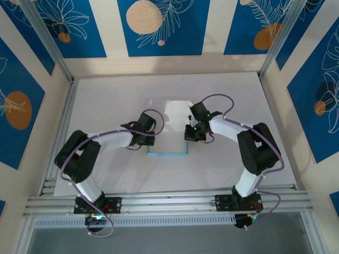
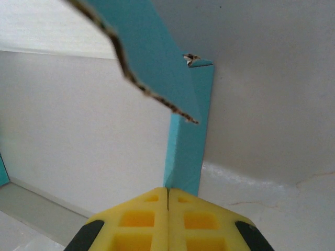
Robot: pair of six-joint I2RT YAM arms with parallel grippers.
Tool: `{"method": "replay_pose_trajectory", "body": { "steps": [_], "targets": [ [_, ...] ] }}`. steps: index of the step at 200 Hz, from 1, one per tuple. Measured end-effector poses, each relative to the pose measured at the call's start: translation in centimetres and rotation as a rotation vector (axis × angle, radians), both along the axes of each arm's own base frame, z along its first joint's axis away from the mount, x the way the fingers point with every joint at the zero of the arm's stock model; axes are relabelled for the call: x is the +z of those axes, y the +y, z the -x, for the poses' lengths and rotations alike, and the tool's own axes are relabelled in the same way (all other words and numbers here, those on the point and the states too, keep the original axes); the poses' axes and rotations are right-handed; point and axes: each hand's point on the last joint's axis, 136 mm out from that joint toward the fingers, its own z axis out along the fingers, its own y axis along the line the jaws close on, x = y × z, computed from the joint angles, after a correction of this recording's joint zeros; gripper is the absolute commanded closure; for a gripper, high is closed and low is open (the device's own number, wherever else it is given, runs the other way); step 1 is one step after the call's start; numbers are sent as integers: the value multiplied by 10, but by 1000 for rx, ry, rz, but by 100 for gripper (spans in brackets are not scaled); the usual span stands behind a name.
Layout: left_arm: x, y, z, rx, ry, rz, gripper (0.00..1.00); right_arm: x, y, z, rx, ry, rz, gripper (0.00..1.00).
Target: Fold the paper box
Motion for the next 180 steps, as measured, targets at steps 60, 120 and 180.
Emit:
{"method": "replay_pose_trajectory", "body": {
  "steps": [60,120,180],
  "targets": [
    [-2,-1,-1,2,-2,-33,79,0,-1,0,2,-2,4,90],
    [10,-6,2,-23,-31,-21,52,4,-10,1,4,-8,21,74],
    [51,-3,2,-56,-141,37,38,47,-26,-3,-4,-112,-4,55]
  ]
}}
